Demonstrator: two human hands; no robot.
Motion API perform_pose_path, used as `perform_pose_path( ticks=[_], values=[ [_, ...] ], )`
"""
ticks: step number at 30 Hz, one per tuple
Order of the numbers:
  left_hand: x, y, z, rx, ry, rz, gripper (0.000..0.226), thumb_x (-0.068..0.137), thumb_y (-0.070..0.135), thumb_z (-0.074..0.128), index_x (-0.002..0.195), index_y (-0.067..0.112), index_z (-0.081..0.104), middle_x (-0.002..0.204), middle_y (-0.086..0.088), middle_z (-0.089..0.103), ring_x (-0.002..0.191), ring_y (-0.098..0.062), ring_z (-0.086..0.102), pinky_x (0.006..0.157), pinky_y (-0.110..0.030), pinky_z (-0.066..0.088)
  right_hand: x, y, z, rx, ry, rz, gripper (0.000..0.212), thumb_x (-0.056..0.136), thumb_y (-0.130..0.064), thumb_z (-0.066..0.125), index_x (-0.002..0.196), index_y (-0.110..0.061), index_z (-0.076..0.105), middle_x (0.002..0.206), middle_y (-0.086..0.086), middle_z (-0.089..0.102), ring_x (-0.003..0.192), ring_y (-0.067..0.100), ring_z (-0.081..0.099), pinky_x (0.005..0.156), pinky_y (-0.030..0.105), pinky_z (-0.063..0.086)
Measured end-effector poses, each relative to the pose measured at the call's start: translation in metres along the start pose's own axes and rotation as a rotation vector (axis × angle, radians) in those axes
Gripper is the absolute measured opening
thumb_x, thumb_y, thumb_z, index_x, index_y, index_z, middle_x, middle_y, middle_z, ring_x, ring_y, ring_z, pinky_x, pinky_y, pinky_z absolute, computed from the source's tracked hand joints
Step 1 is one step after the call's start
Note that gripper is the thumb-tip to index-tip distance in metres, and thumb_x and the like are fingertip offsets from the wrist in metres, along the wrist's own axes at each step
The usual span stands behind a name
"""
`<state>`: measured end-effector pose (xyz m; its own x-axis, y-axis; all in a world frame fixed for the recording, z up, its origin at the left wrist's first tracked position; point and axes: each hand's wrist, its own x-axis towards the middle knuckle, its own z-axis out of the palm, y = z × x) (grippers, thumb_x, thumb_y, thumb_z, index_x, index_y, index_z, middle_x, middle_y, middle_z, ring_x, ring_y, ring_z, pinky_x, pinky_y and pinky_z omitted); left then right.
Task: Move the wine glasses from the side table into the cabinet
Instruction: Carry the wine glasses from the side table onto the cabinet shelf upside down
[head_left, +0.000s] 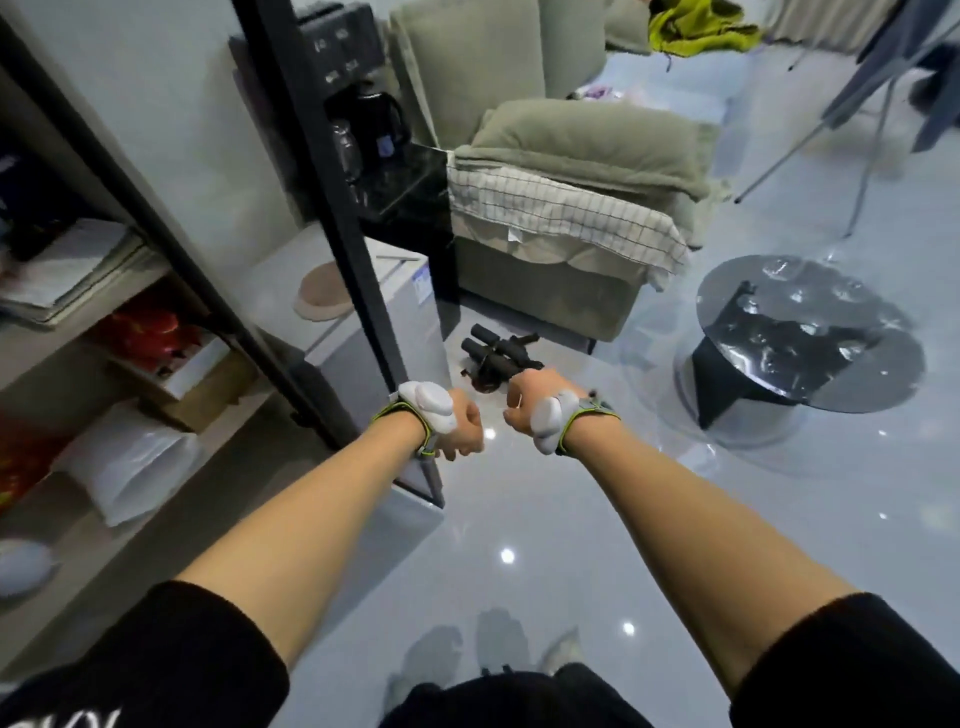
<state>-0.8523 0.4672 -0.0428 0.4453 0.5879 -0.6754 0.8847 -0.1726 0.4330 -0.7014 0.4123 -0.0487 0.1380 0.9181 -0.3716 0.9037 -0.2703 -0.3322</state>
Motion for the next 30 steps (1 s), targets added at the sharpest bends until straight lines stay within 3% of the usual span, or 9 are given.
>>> perform_pose_path(
  ticks=[2,6,11,17,21,25,30],
  values=[
    [0.018,0.047,0.018,0.027,-0.045,0.027,0.021,0.076,0.023,0.064,0.09,0.009,0.07,0.09,-0.016,0.073,0.068,-0.025,0.062,0.064,-0.036,0.056,-0.004,0.055,-0.01,0.017,0.027,0.065,0.02,0.078,-0.023,0.058,0.091,-0.01,0.066,0.086,0.011,0.067,0.075,0.031,0.064,0.063,0.032,0.054],
    [0.043,0.132,0.044,0.134,-0.084,0.09,0.019,0.084,0.02,0.06,0.096,0.008,0.068,0.076,-0.008,0.066,0.06,-0.019,0.053,0.05,-0.022,0.043,-0.02,0.143,-0.029,0.012,0.068,0.155,0.022,0.075,-0.022,0.058,0.089,-0.009,0.069,0.09,0.014,0.071,0.081,0.032,0.068,0.07,0.037,0.058],
    [0.08,0.23,0.07,0.262,-0.138,0.229,0.022,0.075,0.026,0.062,0.088,0.011,0.07,0.084,-0.012,0.074,0.063,-0.025,0.057,0.053,-0.027,0.045,-0.051,0.24,-0.056,0.109,0.123,0.32,0.023,0.08,-0.019,0.057,0.097,-0.006,0.068,0.095,0.017,0.07,0.09,0.035,0.068,0.074,0.041,0.057],
    [0.148,0.331,0.094,0.397,-0.189,0.369,0.021,0.065,0.033,0.062,0.079,0.02,0.07,0.082,-0.007,0.075,0.074,-0.028,0.07,0.071,-0.043,0.06,-0.063,0.338,-0.083,0.198,0.209,0.496,0.02,0.072,-0.022,0.056,0.086,-0.012,0.065,0.087,0.011,0.068,0.075,0.03,0.066,0.066,0.036,0.057],
    [0.197,0.392,0.106,0.41,-0.225,0.43,0.016,0.065,0.028,0.061,0.074,0.019,0.069,0.084,-0.012,0.075,0.062,-0.024,0.06,0.06,-0.034,0.054,-0.052,0.397,-0.105,0.241,0.246,0.598,0.017,0.07,-0.017,0.055,0.08,-0.007,0.064,0.076,0.009,0.062,0.067,0.036,0.054,0.061,0.032,0.051],
    [0.237,0.45,0.108,0.384,-0.27,0.474,0.015,0.064,0.026,0.059,0.073,0.018,0.068,0.086,-0.016,0.074,0.06,-0.025,0.056,0.057,-0.034,0.048,-0.036,0.451,-0.134,0.296,0.27,0.648,0.023,0.076,-0.016,0.056,0.09,-0.003,0.069,0.097,0.017,0.07,0.095,0.034,0.067,0.077,0.043,0.059],
    [0.29,0.521,0.103,0.451,-0.281,0.543,0.017,0.064,0.028,0.058,0.075,0.019,0.068,0.08,-0.005,0.076,0.068,-0.029,0.07,0.065,-0.037,0.059,-0.015,0.515,-0.157,0.369,0.313,0.75,0.02,0.078,-0.016,0.056,0.09,-0.003,0.067,0.096,0.018,0.07,0.094,0.037,0.066,0.076,0.04,0.056]
  ],
)
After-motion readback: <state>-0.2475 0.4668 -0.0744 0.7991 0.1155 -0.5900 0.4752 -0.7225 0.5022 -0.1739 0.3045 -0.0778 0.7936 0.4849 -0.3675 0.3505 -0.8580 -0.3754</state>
